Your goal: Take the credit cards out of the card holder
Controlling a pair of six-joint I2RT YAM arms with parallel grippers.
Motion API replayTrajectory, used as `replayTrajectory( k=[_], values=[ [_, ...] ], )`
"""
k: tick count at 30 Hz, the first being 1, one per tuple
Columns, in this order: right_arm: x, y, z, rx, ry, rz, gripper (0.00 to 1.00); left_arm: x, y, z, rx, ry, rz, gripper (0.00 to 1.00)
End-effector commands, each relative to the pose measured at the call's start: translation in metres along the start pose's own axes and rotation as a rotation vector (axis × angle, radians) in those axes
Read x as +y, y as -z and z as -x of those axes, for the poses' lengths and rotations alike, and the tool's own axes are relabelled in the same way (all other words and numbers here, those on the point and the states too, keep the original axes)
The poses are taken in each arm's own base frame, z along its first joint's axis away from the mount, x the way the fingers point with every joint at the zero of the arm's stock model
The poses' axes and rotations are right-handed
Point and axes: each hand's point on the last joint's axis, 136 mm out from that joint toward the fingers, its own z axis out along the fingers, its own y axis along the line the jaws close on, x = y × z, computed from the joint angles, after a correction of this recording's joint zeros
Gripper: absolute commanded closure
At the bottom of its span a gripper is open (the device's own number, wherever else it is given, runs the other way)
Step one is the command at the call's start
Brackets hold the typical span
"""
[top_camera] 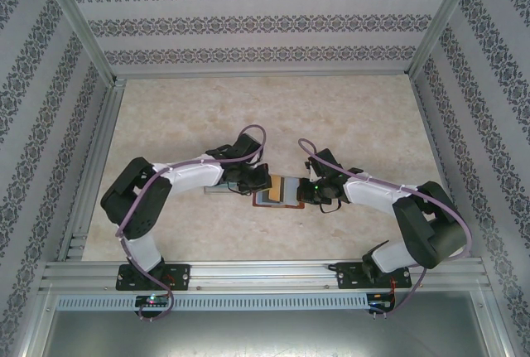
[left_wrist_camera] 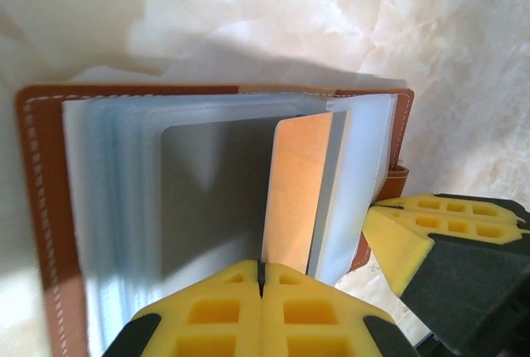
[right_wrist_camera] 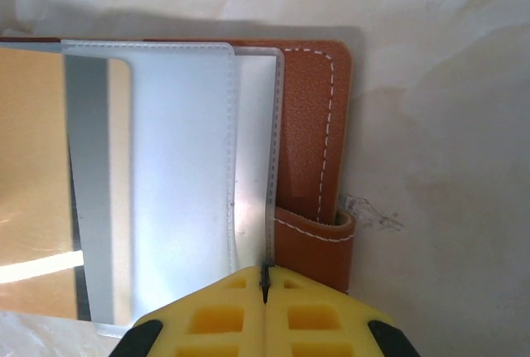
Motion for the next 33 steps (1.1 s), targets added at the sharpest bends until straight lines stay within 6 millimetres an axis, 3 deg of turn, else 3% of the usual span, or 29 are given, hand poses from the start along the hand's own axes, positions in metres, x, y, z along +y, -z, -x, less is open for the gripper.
replayTrajectory(
  k=[1,5,9,14,21,27,33],
  values=[
    [-0.011,-0.002,-0.007,0.036,-0.018,-0.039,0.94,0.003,0.018,0.001,-0.022,-0.029,0.024,1.0],
    [-0.008,-0.003,-0.005,0.034,-0.016,-0.026,0.94,-0.002,0.022,-0.001,-0.019,-0.044,0.003,1.0],
    [-0.005,-0.003,-0.004,0.036,-0.01,-0.017,0.94,-0.006,0.013,-0.001,0.006,-0.043,-0.024,1.0],
    [-0.004,-0.002,-0.004,0.034,-0.008,-0.014,0.92,-0.005,0.007,-0.001,0.007,-0.037,-0.036,0.77],
    [-0.005,-0.003,-0.005,0.038,-0.011,-0.014,0.92,-0.003,-0.004,-0.003,0.026,-0.021,-0.061,0.64],
    [-0.005,-0.003,-0.005,0.037,-0.014,-0.014,0.92,0.0,-0.012,-0.005,0.038,-0.01,-0.065,0.68],
    [-0.005,-0.003,-0.005,0.037,-0.015,-0.015,0.92,0.003,-0.012,-0.005,0.035,-0.007,-0.051,0.89]
  ],
)
